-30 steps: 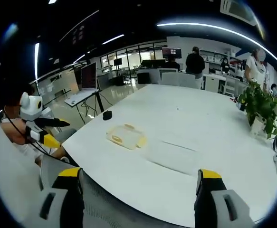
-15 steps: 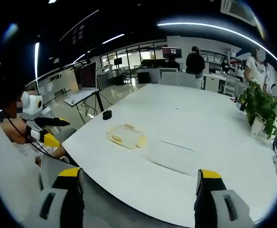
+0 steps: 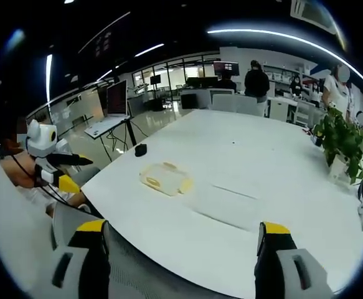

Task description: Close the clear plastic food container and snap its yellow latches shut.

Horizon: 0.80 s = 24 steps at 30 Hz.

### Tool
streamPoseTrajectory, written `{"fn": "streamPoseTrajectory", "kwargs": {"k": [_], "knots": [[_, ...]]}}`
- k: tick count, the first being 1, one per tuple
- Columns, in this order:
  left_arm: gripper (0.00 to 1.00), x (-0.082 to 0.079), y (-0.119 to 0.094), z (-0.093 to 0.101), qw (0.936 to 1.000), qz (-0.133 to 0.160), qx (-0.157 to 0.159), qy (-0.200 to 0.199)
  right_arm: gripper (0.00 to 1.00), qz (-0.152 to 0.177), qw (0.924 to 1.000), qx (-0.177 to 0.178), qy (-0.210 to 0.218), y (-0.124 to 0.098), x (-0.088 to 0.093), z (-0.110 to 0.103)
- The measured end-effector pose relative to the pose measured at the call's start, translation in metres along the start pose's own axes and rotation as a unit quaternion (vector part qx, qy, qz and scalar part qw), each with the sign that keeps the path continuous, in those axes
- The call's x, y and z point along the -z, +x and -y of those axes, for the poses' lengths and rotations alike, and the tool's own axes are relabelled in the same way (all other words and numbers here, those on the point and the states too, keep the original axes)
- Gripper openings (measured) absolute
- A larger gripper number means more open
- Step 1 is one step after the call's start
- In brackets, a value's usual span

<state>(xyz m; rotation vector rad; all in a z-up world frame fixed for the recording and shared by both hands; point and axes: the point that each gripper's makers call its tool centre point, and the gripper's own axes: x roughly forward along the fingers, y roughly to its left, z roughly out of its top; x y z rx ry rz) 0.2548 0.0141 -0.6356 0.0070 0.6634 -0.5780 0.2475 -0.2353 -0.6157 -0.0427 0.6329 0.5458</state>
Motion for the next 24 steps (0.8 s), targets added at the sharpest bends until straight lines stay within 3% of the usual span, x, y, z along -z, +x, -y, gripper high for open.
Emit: {"fn": "streamPoseTrajectory", "kwargs": {"k": [24], "knots": [[0.98,-0.003,0.005,-0.023,1.0,0.002,-0.008,0.005,0.98,-0.005,0.9992,-0.026,-0.028,0.024,-0.017,-0.015]]}}
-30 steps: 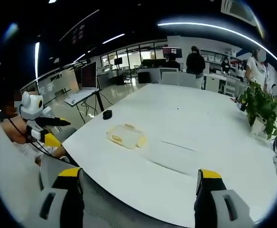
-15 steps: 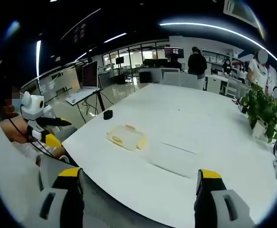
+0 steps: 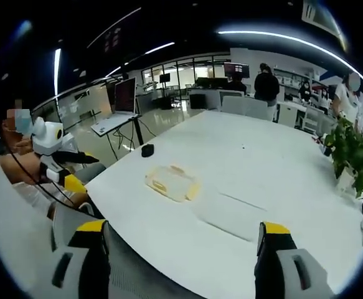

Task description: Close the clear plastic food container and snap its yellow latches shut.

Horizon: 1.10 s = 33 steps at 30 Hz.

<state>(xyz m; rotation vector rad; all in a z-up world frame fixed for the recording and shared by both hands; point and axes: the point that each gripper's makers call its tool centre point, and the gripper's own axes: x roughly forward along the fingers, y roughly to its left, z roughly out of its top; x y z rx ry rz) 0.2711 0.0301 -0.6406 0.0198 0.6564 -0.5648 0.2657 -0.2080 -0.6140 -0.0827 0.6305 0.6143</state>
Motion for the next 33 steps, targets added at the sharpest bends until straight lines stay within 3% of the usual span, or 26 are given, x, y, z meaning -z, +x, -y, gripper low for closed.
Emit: {"fn": "streamPoseTrajectory", "kwargs": {"k": [7,21,26,33], "knots": [[0.98,-0.003,0.012,-0.013,0.9999,-0.005,-0.005,0.013,0.96,0.014,0.9996,-0.02,-0.017,0.017,-0.019,-0.008],[0.98,-0.028,0.039,-0.048,0.999,-0.003,-0.001,0.045,0.92,0.013,0.9965,-0.049,-0.066,0.059,-0.044,-0.008],[0.99,-0.035,0.055,-0.052,0.997,-0.003,0.009,0.077,0.98,0.023,0.9942,-0.056,-0.089,0.073,-0.054,-0.006],[0.99,-0.049,0.074,-0.049,0.9939,0.004,0.029,0.106,0.94,0.009,0.991,-0.067,-0.116,0.095,-0.053,-0.003]]}}
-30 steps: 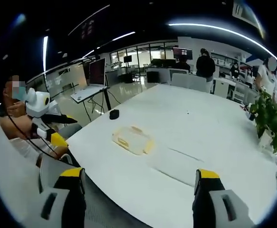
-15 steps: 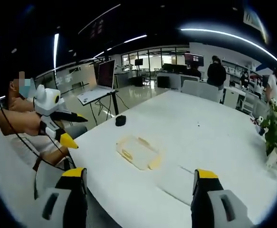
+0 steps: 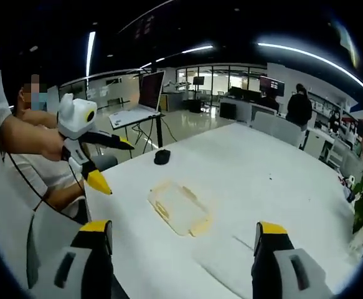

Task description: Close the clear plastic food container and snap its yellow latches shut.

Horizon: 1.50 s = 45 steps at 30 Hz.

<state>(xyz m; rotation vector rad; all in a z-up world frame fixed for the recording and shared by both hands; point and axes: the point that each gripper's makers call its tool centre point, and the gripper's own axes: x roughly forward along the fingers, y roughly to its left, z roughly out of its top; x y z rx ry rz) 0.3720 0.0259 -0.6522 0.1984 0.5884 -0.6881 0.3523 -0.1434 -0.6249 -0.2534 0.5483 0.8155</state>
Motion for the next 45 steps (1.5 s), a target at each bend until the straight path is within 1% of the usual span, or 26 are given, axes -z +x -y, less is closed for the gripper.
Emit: {"fn": "streamPoseTrajectory", "kwargs": {"k": [3,5,6,8,9,10,11,12,16,19,21,22,23,24,27,30,31,32,33,35,36,37,38,40,42,45], "knots": [[0.99,-0.003,0.005,-0.001,0.9999,0.003,0.009,0.007,0.93,0.0,0.9999,-0.004,-0.013,0.008,-0.001,0.001],[0.99,-0.001,0.008,-0.003,0.9996,-0.005,0.015,0.025,0.91,-0.001,0.9996,-0.006,-0.028,0.013,-0.001,0.003],[0.99,-0.002,0.008,-0.004,0.9994,-0.004,0.017,0.029,0.9,-0.004,0.9995,-0.007,-0.031,0.015,-0.001,0.003],[0.99,-0.002,0.01,-0.006,0.999,-0.006,0.023,0.037,0.88,-0.011,0.9989,-0.021,-0.039,0.021,0.001,0.001],[0.99,-0.001,0.011,-0.007,0.9986,-0.008,0.03,0.044,0.87,-0.022,0.9983,-0.038,-0.038,0.024,0.005,-0.003],[0.99,-0.001,0.012,-0.006,0.9979,-0.006,0.04,0.05,0.87,-0.03,0.9983,-0.038,-0.033,0.026,0.008,-0.002],[0.99,-0.001,0.014,-0.004,0.9971,-0.002,0.054,0.053,0.88,-0.028,0.9983,-0.038,-0.033,0.029,0.008,-0.001],[0.99,0.002,0.015,-0.003,0.9966,-0.007,0.063,0.052,0.86,-0.028,0.9978,-0.046,-0.039,0.031,0.008,-0.002],[0.99,0.005,0.021,-0.009,0.9945,-0.016,0.074,0.073,0.83,-0.032,0.9958,-0.059,-0.062,0.038,0.008,-0.005],[0.97,0.004,0.024,-0.013,0.9927,-0.014,0.083,0.087,0.8,-0.034,0.9943,-0.068,-0.076,0.043,0.008,-0.004],[0.99,0.006,0.027,-0.013,0.9904,-0.02,0.098,0.095,0.79,-0.038,0.9941,-0.071,-0.074,0.046,0.009,0.0],[0.98,0.007,0.029,-0.014,0.9891,-0.022,0.102,0.105,0.78,-0.041,0.9935,-0.071,-0.079,0.048,0.011,0.002],[0.98,0.01,0.032,-0.015,0.987,-0.029,0.108,0.116,0.77,-0.043,0.9925,-0.071,-0.09,0.049,0.011,0.003],[0.97,0.012,0.033,-0.015,0.9856,-0.035,0.115,0.118,0.76,-0.042,0.9921,-0.073,-0.093,0.051,0.011,0.005],[0.94,0.016,0.038,-0.016,0.9806,-0.041,0.136,0.135,0.74,-0.046,0.9909,-0.077,-0.101,0.056,0.013,0.009],[0.92,0.02,0.042,-0.02,0.9774,-0.046,0.146,0.145,0.7,-0.054,0.9877,-0.086,-0.119,0.06,0.017,0.013],[0.9,0.022,0.043,-0.02,0.9761,-0.05,0.153,0.146,0.68,-0.058,0.9855,-0.092,-0.13,0.062,0.019,0.014],[0.87,0.023,0.044,-0.022,0.9756,-0.052,0.153,0.149,0.68,-0.059,0.9849,-0.094,-0.133,0.063,0.019,0.015],[0.84,0.026,0.046,-0.027,0.972,-0.057,0.151,0.171,0.67,-0.06,0.984,-0.095,-0.138,0.065,0.021,0.017],[0.79,0.029,0.048,-0.029,0.9695,-0.059,0.156,0.179,0.64,-0.063,0.9833,-0.097,-0.14,0.069,0.023,0.022],[0.79,0.029,0.05,-0.032,0.97,-0.059,0.155,0.178,0.62,-0.065,0.9829,-0.099,-0.141,0.071,0.024,0.023],[0.81,0.029,0.051,-0.031,0.9702,-0.06,0.161,0.171,0.62,-0.068,0.9827,-0.099,-0.142,0.072,0.025,0.024],[0.79,0.031,0.052,-0.033,0.9693,-0.064,0.166,0.169,0.62,-0.07,0.9821,-0.098,-0.145,0.075,0.025,0.024],[0.75,0.035,0.055,-0.039,0.9642,-0.073,0.16,0.198,0.61,-0.076,0.981,-0.101,-0.148,0.078,0.028,0.026],[0.76,0.037,0.057,-0.041,0.9646,-0.075,0.164,0.192,0.61,-0.082,0.9794,-0.102,-0.154,0.081,0.031,0.027],[0.73,0.042,0.061,-0.045,0.9604,-0.087,0.169,0.203,0.61,-0.091,0.9769,-0.113,-0.157,0.086,0.036,0.027]]}}
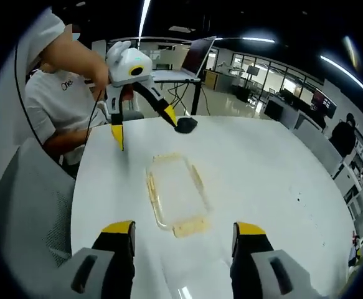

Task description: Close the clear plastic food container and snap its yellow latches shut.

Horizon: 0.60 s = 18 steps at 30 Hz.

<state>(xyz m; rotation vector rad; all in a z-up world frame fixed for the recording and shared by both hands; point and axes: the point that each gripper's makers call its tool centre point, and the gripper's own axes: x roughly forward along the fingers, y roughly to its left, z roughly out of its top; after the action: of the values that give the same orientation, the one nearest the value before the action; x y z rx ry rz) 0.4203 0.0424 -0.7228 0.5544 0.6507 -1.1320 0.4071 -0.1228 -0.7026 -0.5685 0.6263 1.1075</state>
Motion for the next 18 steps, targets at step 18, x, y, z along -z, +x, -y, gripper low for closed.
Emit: {"fn": "streamPoseTrajectory", "kwargs": {"k": [18], "knots": [[0.61,0.026,0.019,-0.02,0.9943,-0.057,0.042,0.079,0.48,-0.055,0.9973,-0.036,-0.034,0.035,0.02,0.011]]}}
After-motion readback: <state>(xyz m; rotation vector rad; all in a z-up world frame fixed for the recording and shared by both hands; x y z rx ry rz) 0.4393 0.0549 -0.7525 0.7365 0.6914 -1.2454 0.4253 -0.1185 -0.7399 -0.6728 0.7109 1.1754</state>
